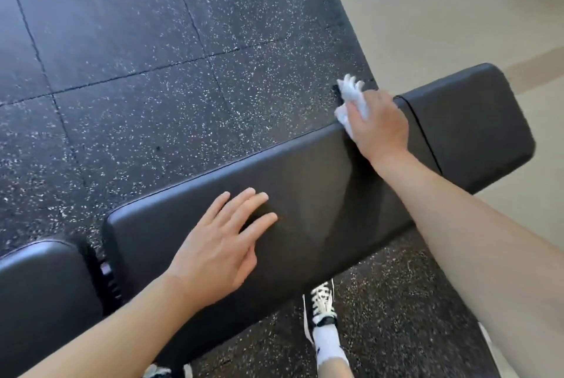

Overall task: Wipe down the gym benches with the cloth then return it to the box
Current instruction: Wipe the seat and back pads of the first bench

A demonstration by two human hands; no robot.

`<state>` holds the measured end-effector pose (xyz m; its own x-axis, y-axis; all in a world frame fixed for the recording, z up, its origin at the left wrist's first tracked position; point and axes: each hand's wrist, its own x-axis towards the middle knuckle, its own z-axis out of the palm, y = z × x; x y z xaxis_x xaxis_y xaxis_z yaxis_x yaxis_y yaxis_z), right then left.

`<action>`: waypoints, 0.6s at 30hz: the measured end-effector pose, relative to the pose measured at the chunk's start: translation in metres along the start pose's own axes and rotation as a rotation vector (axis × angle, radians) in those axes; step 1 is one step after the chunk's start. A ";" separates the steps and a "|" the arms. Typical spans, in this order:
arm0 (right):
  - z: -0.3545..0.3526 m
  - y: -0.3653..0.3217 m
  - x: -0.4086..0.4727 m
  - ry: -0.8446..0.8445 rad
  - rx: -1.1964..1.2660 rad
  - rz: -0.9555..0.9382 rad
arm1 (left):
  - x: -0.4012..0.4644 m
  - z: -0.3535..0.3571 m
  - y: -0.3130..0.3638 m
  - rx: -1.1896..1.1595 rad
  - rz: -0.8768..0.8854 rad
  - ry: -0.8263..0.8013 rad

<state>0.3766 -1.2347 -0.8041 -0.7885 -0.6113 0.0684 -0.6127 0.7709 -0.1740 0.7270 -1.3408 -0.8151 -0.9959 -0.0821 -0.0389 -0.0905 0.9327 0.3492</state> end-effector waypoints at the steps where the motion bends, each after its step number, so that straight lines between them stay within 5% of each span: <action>1: 0.001 0.004 0.007 -0.007 -0.038 0.051 | -0.005 -0.001 0.000 -0.023 -0.085 0.028; 5: 0.006 -0.020 -0.002 0.008 -0.045 0.084 | -0.029 -0.003 -0.004 -0.034 -0.441 0.144; 10: 0.021 -0.141 -0.069 -0.149 0.029 -0.350 | -0.054 0.004 -0.003 -0.005 -0.808 0.270; 14: 0.027 -0.216 -0.115 -0.164 0.350 -0.469 | -0.042 0.014 0.010 0.024 -0.882 0.347; 18: 0.024 -0.197 -0.103 -0.149 0.403 -0.554 | -0.041 0.011 0.014 0.034 -0.913 0.338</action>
<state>0.5797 -1.3286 -0.8004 -0.3327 -0.9352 0.1215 -0.8318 0.2303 -0.5050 0.7664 -1.3207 -0.8185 -0.4924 -0.8703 -0.0082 -0.8340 0.4691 0.2903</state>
